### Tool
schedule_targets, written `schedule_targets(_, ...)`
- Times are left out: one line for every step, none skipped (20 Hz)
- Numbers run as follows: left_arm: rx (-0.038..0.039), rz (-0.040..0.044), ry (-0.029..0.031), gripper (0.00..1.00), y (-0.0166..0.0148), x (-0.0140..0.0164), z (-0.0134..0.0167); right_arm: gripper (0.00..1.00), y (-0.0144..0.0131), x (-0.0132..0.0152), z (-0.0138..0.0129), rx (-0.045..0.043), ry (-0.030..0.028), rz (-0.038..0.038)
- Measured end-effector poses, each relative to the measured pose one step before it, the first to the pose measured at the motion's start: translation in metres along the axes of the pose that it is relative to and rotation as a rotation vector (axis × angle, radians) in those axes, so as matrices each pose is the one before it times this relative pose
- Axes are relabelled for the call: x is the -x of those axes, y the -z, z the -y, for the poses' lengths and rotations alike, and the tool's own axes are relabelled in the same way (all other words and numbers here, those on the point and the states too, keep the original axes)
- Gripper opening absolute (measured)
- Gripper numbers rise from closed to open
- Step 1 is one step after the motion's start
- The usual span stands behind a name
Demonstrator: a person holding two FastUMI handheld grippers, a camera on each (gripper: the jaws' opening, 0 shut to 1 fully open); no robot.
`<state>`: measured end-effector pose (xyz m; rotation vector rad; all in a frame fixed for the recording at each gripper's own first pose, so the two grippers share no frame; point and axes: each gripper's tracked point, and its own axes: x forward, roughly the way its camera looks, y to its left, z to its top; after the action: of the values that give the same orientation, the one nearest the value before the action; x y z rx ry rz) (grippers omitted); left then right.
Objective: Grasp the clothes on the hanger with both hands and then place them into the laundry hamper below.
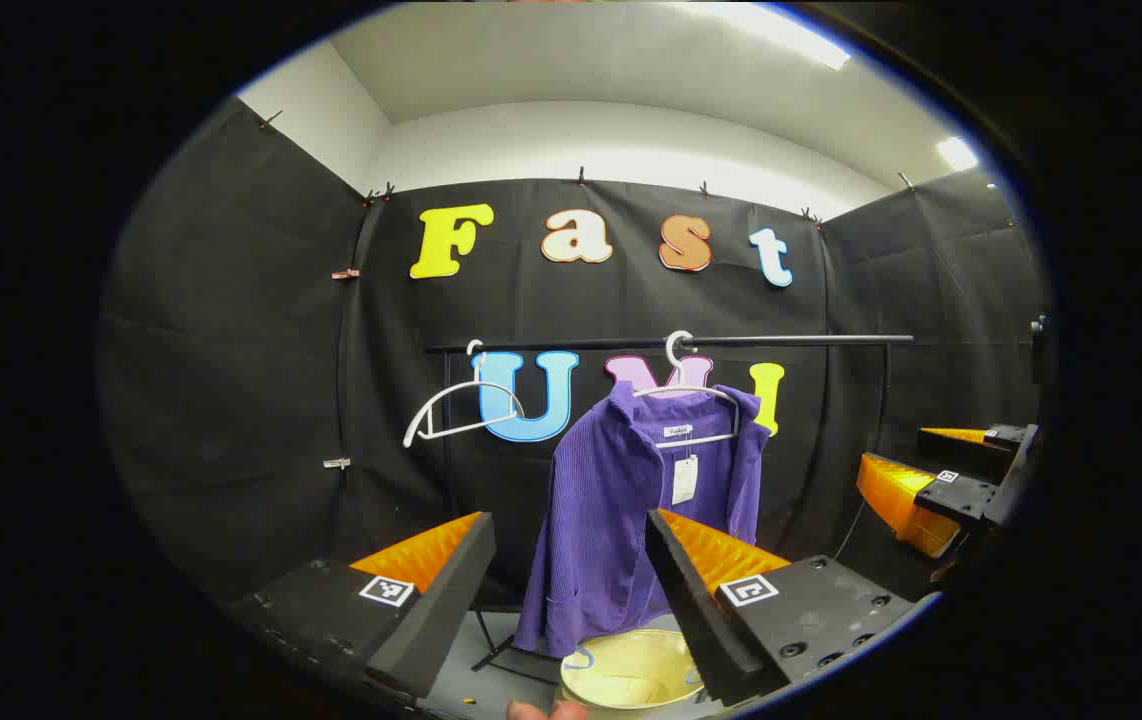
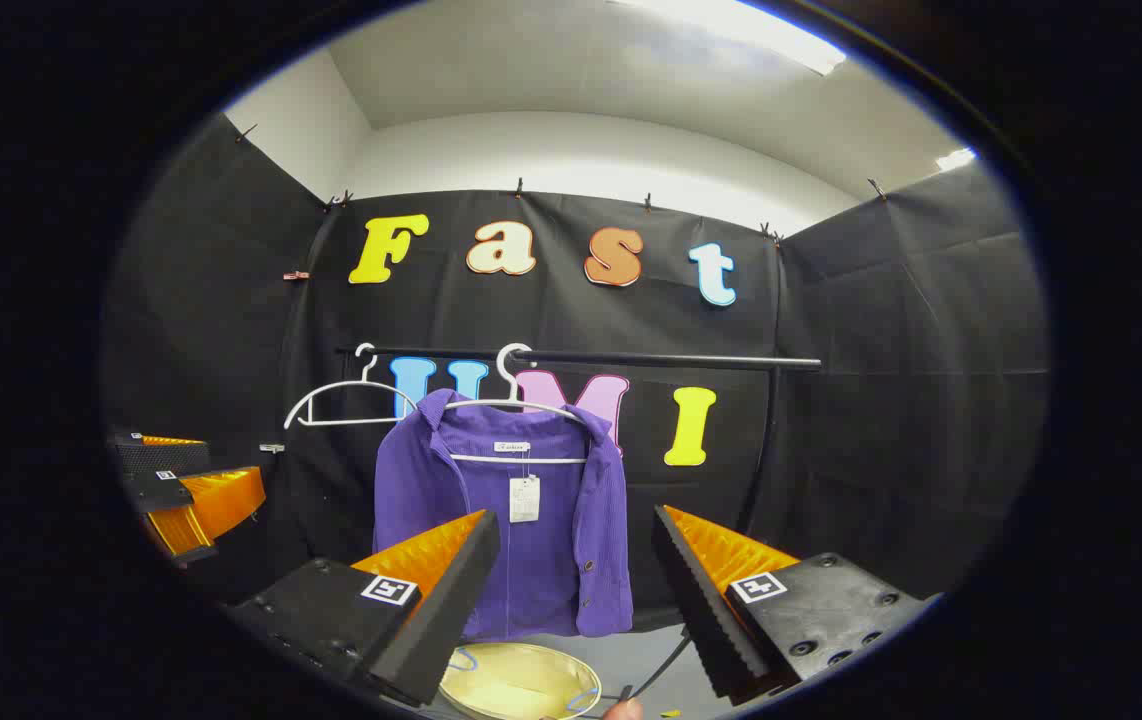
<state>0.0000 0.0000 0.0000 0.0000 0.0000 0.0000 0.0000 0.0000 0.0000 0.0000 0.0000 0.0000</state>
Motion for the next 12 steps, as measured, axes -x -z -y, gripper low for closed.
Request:
schedule_targets(-0.00139, 0.00295, 0.00722, 0.95, -0.00051, -0.00086, 0.00118, 0.97, -0.00007, 0.00029, -0.00020, 0.00268, -0.00201, 0.00104)
schedule_targets(-0.00139, -0.00243, 0.00376, 0.92, 0.00170, 0.00031, -0.00026, 0.97, 0.00125, 0.00046, 0.00007, 0.00360, 0.00225, -0.00385)
schedule_targets(0.00088, -0.00726, 0.00476, 0.92, 0.00105, -0.00014, 0.00038, 0.97, 0.00126, 0.00051, -0.00016, 0.00072, -0.00013, -0.00337)
schedule_targets(0.00135, -0.00484, 0.00445, 0.95, 0.00128, 0.00010, 0.00103, 0.97, 0.00037, 0.00090, 0.00008, 0.00116, 0.00222, -0.00177)
schedule_targets(0.00170, 0.00267, 0.00005, 0.92, -0.00057, -0.00024, 0.00014, 0.97, 0.00008, 0.00012, 0.00005, 0.00116, 0.00056, -0.00061)
schedule_targets(0.00049, -0.00139, -0.00072, 0.92, 0.00122, -0.00136, 0.00060, 0.97, 0.00012, 0.00006, -0.00051, 0.00063, -0.00118, 0.00225)
schedule_targets(0.00119, -0.00793, 0.00030, 0.92, 0.00147, -0.00089, 0.00082, 0.97, -0.00064, -0.00014, 0.00021, -0.00006, -0.00017, 0.00202)
schedule_targets(0.00289, -0.00617, 0.00175, 0.95, 0.00245, 0.00012, 0.00065, 0.97, -0.00082, -0.00058, 0.00118, -0.00283, 0.00075, 0.00280)
schedule_targets(0.00109, -0.00176, -0.00180, 0.95, 0.00071, -0.00067, 0.00063, 0.97, 0.00063, -0.00187, 0.00113, -0.00394, 0.00004, 0.00197)
schedule_targets(-0.00029, -0.00344, -0.00241, 0.92, 0.00132, 0.00001, 0.00063, 0.98, -0.00053, -0.00135, 0.00018, -0.00297, -0.00206, 0.00258)
schedule_targets(-0.00107, 0.00049, -0.00472, 0.92, -0.00041, 0.00032, -0.00068, 0.97, -0.00057, -0.00153, -0.00091, -0.00424, -0.00675, 0.00344)
schedule_targets(-0.00220, 0.00262, -0.00660, 0.95, -0.00045, 0.00131, -0.00033, 0.97, 0.00127, -0.00105, -0.00197, -0.00409, -0.01026, -0.00264)
